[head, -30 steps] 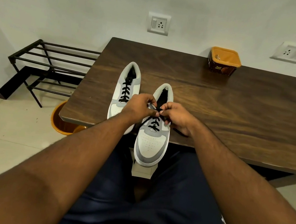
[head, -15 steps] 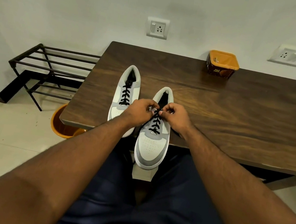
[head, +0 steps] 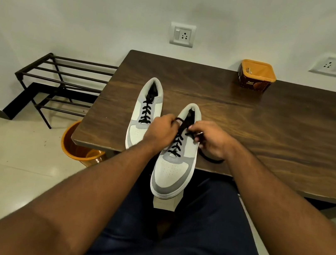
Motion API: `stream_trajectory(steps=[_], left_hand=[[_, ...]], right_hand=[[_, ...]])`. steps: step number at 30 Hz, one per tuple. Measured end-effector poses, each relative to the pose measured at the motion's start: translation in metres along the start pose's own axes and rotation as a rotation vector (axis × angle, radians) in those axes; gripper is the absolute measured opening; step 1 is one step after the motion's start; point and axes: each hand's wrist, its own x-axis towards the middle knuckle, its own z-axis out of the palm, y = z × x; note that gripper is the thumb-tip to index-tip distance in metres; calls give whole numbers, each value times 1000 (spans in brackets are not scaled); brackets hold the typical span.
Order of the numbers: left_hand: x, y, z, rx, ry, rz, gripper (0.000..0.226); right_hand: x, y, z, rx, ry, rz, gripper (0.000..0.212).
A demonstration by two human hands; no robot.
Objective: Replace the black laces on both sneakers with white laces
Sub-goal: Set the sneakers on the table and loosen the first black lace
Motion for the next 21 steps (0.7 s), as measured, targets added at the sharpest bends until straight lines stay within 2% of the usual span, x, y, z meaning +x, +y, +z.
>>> stream_trajectory(steps=[2,4,8,11,16,19,21], left_hand=[[3,2,1,-135,84,-101,31],[8,5,-1,-374,163,-246,30],[12,17,-8,-912,174,-485,21],[21,25,-27,-1142,149,-624,27],[42,26,-70,-1326,192,-635,38],[53,22,-98,-1372,258,-594,39],[57,7,-114,-1341,308,-602,29]], right_hand=[[0,4,-5,304,82,-8,30],[0,5,-10,576,146,-46,39],[-1,-5,-19,786,255,-178,22],[0,-23,-32,839,299,-311,5],[-6,-63,-65,888,525,-386,6],[-4,-77,-90,794,688,-401,9],[3,-71,-103,583,824,-406,13]])
